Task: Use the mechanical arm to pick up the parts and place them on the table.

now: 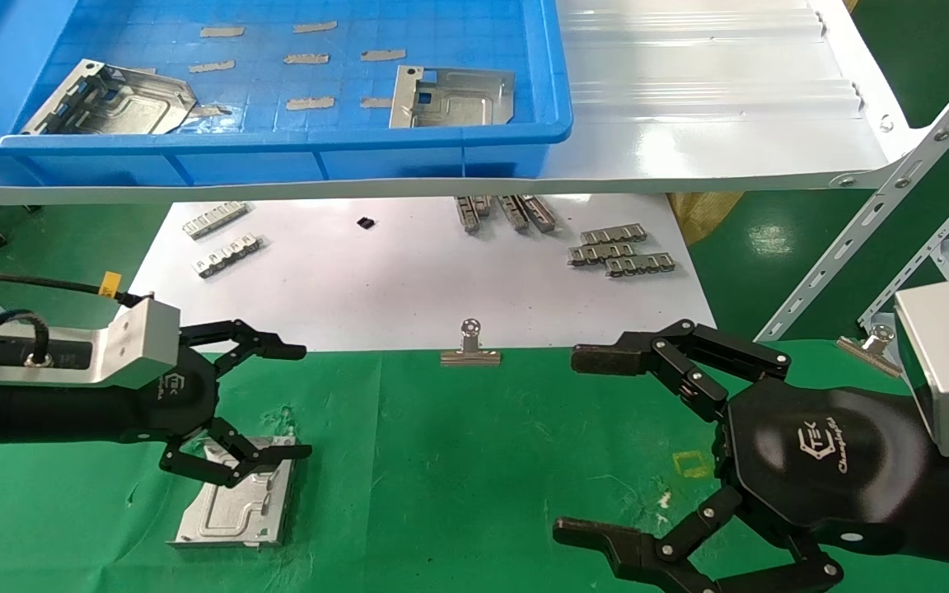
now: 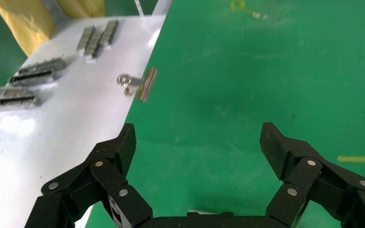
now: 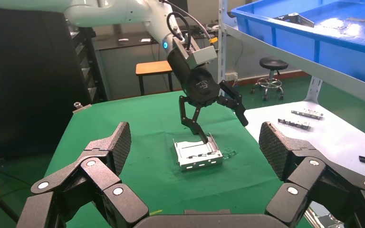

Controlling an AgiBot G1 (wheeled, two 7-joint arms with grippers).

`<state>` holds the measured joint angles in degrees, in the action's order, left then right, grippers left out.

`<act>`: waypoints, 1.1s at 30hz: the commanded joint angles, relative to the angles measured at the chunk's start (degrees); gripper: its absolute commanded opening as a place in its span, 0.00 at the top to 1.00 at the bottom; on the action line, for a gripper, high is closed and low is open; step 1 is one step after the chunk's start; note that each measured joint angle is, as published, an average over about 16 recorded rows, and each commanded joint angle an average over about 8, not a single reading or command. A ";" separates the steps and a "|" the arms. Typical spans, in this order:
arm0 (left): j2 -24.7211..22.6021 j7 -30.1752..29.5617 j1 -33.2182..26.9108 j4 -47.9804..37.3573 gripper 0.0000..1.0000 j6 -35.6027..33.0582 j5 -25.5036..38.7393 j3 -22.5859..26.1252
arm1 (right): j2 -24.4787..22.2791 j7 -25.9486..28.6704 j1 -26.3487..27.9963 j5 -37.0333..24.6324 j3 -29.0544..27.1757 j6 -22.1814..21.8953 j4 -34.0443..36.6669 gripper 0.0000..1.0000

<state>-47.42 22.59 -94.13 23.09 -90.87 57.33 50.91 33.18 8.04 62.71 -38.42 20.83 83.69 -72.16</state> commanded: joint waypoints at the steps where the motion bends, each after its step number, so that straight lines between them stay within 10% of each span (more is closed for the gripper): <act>1: 0.51 -1.38 1.35 2.09 0.00 0.21 -0.64 -1.45 | 0.00 0.00 0.00 0.00 0.00 0.00 0.00 0.00; 33: 8.71 -23.41 22.87 35.46 0.00 3.64 -10.86 -24.50 | -0.01 -0.01 0.01 0.01 0.02 0.00 0.00 0.00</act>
<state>-38.72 -0.81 -71.27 58.52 -87.24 46.47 26.42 33.18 8.04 62.71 -38.41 20.84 83.69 -72.16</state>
